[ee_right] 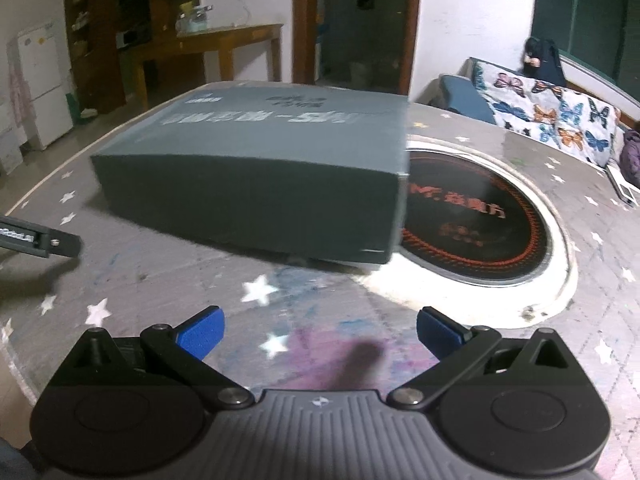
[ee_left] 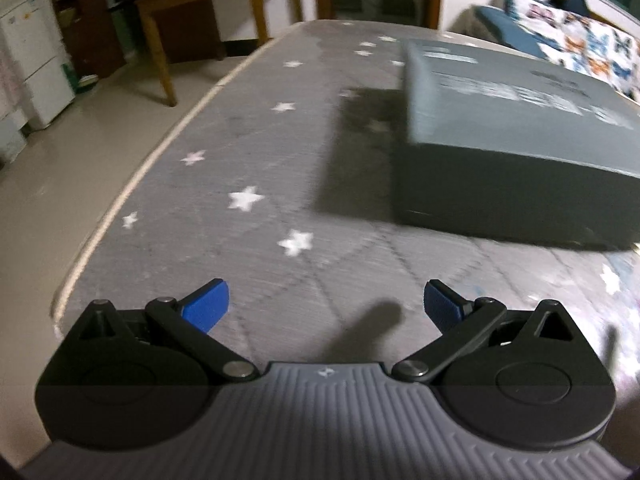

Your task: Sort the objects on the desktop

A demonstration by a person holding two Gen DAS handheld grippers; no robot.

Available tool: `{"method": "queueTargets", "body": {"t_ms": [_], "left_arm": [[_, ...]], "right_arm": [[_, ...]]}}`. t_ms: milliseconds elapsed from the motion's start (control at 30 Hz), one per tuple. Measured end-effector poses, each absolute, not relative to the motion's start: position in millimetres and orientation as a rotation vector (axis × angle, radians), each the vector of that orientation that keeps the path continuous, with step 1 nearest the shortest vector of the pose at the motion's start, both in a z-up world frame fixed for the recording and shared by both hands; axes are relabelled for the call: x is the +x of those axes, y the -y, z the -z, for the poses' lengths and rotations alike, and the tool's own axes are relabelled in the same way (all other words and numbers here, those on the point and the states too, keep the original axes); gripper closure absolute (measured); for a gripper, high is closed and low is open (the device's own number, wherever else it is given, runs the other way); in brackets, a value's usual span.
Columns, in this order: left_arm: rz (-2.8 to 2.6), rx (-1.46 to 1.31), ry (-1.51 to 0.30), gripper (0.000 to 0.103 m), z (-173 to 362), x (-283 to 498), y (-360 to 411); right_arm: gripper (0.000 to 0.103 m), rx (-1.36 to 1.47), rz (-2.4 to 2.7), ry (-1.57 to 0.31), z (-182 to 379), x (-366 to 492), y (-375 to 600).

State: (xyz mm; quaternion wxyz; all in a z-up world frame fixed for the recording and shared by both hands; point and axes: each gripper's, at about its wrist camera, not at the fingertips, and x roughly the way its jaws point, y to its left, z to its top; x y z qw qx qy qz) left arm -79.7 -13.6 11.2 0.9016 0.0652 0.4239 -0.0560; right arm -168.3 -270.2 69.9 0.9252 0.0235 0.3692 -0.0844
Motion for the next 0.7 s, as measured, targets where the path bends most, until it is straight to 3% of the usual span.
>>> {"method": "queueTargets", "body": {"t_ms": [700], "left_arm": [[-0.205, 0.015, -0.744, 0.0, 7, -39, -44]], "right_arm": [[0.0, 0.183, 0.553, -0.664, -65, -217, 447]]}}
